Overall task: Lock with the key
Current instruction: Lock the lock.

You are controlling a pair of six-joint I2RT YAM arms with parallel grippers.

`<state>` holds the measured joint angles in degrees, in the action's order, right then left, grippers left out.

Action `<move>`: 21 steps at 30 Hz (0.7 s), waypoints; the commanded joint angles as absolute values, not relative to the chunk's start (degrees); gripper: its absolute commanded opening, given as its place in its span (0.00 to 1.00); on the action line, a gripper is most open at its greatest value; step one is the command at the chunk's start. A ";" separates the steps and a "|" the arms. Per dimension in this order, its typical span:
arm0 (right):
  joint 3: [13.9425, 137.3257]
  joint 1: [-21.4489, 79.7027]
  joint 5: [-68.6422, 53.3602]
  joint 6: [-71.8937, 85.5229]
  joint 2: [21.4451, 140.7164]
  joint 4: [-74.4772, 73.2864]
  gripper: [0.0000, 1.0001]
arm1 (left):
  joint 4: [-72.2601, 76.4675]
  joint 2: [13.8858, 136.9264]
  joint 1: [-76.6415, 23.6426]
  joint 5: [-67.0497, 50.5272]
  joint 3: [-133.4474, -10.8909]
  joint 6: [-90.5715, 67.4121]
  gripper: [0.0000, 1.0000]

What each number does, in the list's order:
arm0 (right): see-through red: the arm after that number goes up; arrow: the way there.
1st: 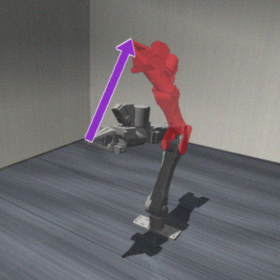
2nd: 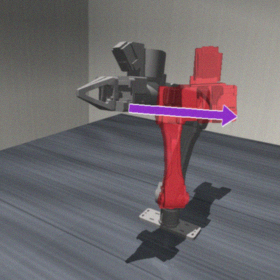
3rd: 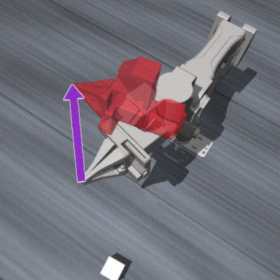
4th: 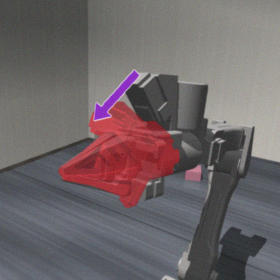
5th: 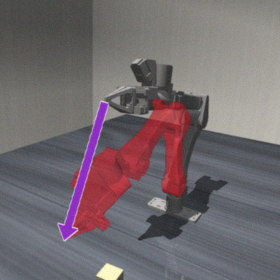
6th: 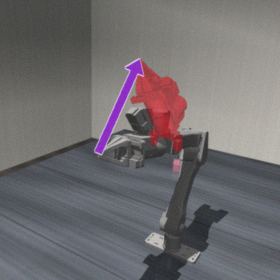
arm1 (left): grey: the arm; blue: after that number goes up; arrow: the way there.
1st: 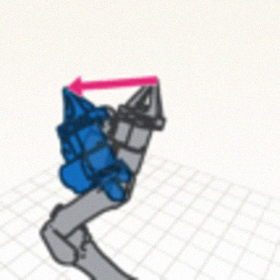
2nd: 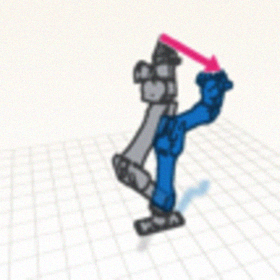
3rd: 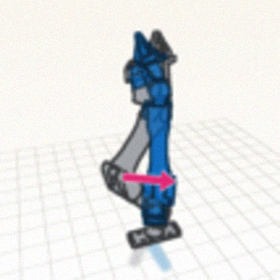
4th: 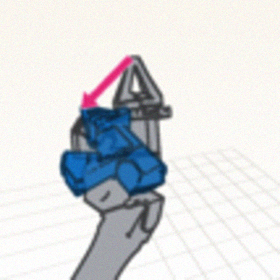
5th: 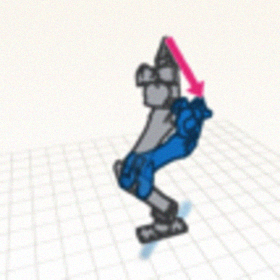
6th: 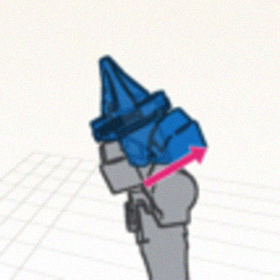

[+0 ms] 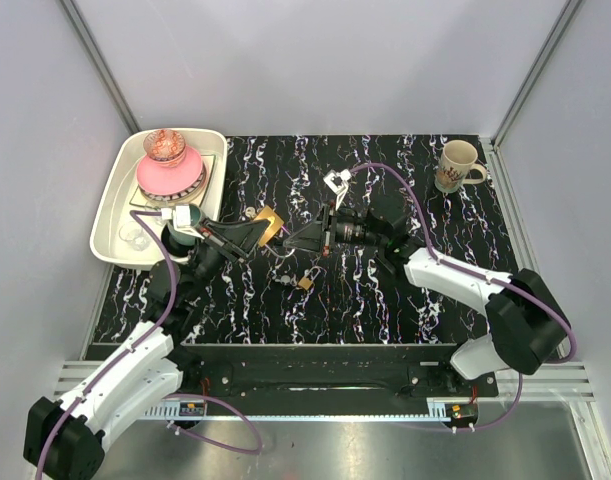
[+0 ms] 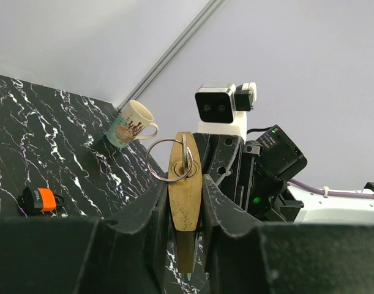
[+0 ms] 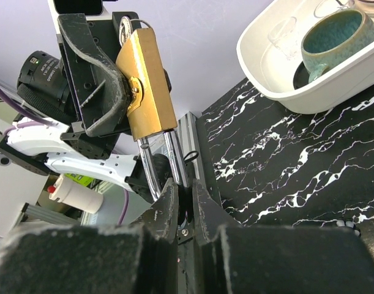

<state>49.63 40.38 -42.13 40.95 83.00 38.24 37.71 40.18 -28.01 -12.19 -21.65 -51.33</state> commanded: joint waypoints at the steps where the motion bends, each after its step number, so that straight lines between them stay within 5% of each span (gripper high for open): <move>1: 54.49 42.01 -44.47 44.30 83.58 46.14 0.00 | 40.16 40.78 -29.18 -21.35 -23.11 -49.31 0.00; 21: 54.67 42.01 -43.51 41.93 80.07 43.07 0.00 | 35.33 40.08 -29.27 -20.57 -21.89 -49.48 0.00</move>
<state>49.71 40.32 -43.22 41.98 83.70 38.83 37.60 39.66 -27.81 -13.61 -21.65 -50.85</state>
